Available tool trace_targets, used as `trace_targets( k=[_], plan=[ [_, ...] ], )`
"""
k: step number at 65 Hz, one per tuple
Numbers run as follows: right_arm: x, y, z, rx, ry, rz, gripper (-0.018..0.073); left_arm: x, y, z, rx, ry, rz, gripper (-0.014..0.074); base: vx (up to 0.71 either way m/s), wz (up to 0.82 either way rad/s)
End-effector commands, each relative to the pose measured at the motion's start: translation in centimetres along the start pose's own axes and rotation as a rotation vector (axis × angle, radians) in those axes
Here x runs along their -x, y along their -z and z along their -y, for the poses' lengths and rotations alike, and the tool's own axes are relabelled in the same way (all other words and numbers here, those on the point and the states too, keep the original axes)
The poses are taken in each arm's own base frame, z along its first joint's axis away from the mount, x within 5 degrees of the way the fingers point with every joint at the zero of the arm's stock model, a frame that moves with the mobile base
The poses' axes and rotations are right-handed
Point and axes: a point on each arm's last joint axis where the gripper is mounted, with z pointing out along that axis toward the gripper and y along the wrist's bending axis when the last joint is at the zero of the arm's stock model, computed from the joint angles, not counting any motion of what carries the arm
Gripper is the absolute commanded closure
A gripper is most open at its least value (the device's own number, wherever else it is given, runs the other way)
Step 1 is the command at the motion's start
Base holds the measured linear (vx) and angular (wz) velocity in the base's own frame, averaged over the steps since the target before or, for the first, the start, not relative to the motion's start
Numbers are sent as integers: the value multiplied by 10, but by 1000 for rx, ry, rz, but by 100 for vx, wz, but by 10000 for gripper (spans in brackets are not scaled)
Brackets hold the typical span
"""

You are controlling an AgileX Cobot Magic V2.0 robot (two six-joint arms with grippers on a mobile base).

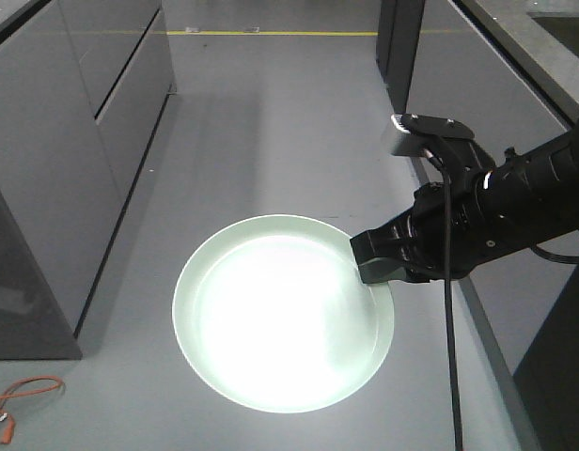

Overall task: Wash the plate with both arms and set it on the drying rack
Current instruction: 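Carry the plate in the right gripper while driving away from the counter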

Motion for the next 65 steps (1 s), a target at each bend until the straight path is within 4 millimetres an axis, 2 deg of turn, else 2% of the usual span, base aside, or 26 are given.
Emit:
trace_targets(
  k=[1,65],
  plan=[
    [7,16,-8,23,9,91,568,18,3,2,-11,7,119,603,3,29],
    [7,16,-8,23,10,91,568,18,3,2,-11,7,119,603,6,14]
  ],
)
